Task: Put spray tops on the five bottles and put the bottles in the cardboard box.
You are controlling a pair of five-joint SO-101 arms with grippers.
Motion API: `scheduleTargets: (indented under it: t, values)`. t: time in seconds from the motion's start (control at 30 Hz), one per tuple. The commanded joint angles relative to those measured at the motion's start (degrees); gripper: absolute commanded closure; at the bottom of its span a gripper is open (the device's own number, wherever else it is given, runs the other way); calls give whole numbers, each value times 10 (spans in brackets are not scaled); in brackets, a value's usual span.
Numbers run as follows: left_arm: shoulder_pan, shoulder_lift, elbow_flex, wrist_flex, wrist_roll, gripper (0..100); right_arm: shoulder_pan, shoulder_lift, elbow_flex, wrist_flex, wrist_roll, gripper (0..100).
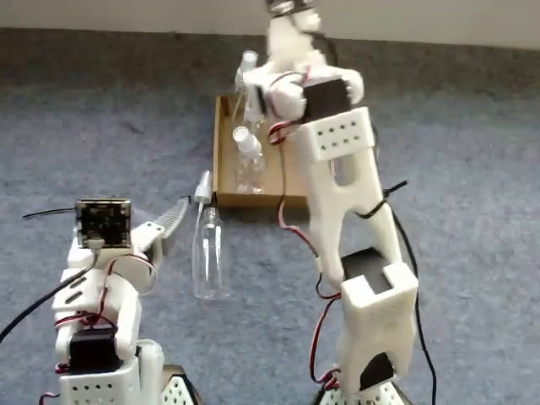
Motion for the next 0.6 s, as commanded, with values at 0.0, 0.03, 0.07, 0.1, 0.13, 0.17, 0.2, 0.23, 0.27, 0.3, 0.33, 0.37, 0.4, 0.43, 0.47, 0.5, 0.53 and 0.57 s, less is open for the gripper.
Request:
scheduleTargets:
  t: [0.0, 0.03, 0.07, 0.1, 0.13, 0.17, 0.2, 0.23, 0.27, 0.3, 0.33, 0.37, 0.4, 0.43, 0.47, 0.5, 0.53, 0.57]
  values:
    - [-70, 1, -7, -46, 5, 653, -73, -39, -32, 101, -8, 803]
    - [-78, 1, -7, -47, 5, 653, -91, -39, -31, 121, -20, 803]
    - [-82, 1, -7, -47, 5, 653, -110, -39, -31, 142, -45, 803]
    - [-83, 1, -7, -47, 5, 653, -129, -39, -31, 157, -78, 803]
    - [-84, 1, -6, -47, 5, 653, -147, -39, -31, 174, -113, 803]
    - [-84, 1, -6, -47, 5, 653, -164, -39, -28, 178, -141, 803]
    - [-84, 1, -6, -47, 5, 653, -176, -39, -16, 178, -164, 803]
    - [-84, 1, -6, -47, 5, 653, -186, -40, 2, 178, -185, 803]
    - [-84, 1, -6, -47, 5, 653, -194, -40, 21, 178, -202, 803]
    - [-84, 1, -6, -47, 5, 653, -206, -39, 38, 178, -217, 803]
    - [-84, 1, -6, -47, 5, 653, -219, -39, 54, 178, -228, 803]
    - [-84, 1, -6, -47, 5, 653, -231, -39, 70, 178, -234, 803]
    - [-84, 1, -6, -47, 5, 653, -240, -39, 89, 178, -234, 803]
    - [-86, 1, -6, -47, 5, 653, -249, -39, 110, 177, -234, 803]
    - [-87, 1, -6, -47, 5, 653, -255, -39, 131, 174, -234, 803]
    - [-87, 1, -6, -47, 4, 653, -258, -39, 154, 169, -232, 803]
    - [-87, 1, -7, -47, 4, 653, -258, -39, 177, 165, -232, 803]
    - [-87, 0, -7, -47, 4, 653, -258, -39, 199, 153, -232, 803]
